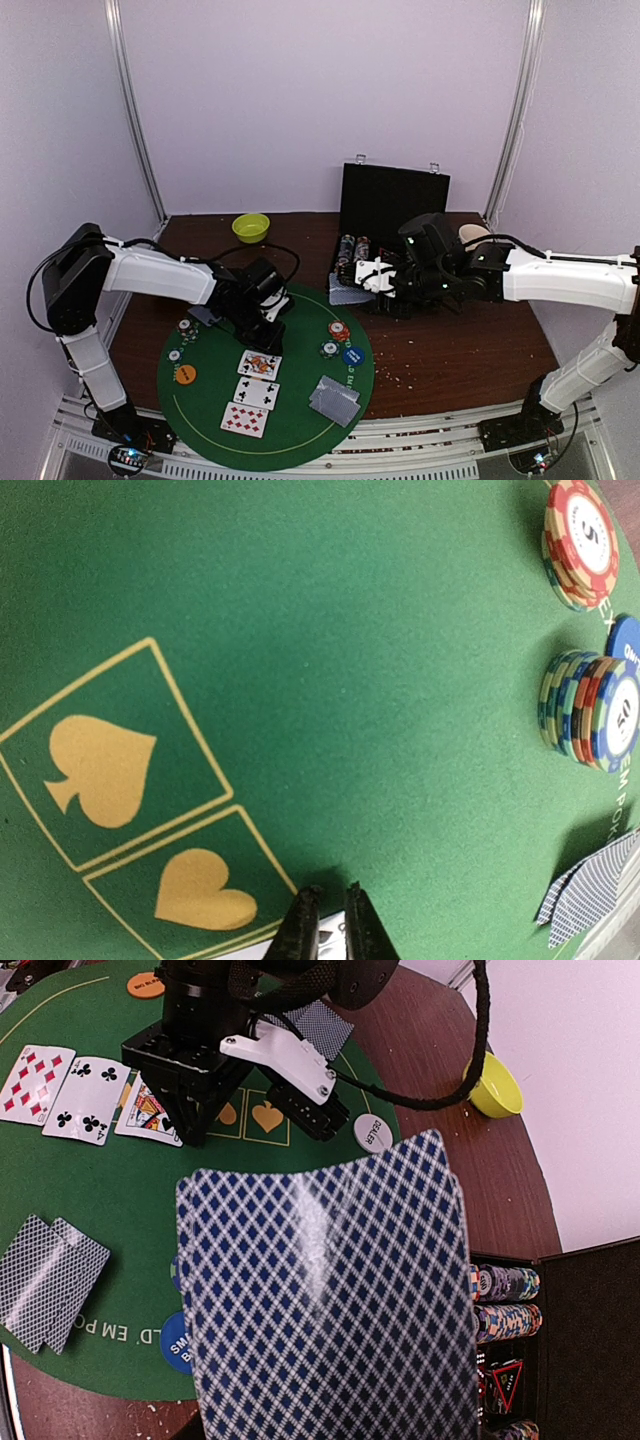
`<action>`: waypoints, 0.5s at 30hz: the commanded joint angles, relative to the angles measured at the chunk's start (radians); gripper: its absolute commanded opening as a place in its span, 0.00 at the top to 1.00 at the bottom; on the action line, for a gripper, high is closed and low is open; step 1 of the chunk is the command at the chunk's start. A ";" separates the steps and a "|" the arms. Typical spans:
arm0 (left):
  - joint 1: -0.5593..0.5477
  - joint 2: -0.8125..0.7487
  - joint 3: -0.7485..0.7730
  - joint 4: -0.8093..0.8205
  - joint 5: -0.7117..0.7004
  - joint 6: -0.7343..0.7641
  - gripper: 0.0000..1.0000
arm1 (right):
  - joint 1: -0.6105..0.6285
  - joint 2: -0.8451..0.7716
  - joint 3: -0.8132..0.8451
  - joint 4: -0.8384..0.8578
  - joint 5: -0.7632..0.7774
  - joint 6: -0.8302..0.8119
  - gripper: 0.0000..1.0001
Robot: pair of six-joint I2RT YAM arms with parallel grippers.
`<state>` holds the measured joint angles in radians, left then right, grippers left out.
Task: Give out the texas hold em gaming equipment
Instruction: Adjust the poker card in the community card area, then pick up the poker card from the face-down deck piles.
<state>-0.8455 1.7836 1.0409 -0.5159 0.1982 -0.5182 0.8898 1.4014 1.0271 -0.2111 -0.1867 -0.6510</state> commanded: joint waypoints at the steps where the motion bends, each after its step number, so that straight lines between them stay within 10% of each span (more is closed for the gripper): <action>1: -0.007 -0.002 0.038 -0.038 -0.012 0.014 0.88 | -0.004 -0.022 0.018 -0.009 0.006 0.001 0.52; 10: 0.010 -0.127 0.137 0.032 -0.038 0.033 0.78 | -0.003 -0.030 0.021 -0.017 -0.003 0.002 0.52; 15: 0.028 -0.290 0.106 0.257 -0.013 0.051 0.51 | -0.003 -0.027 0.028 -0.014 -0.017 0.005 0.52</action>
<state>-0.8330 1.6291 1.1408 -0.4797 0.1745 -0.4950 0.8898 1.4010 1.0275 -0.2161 -0.1879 -0.6510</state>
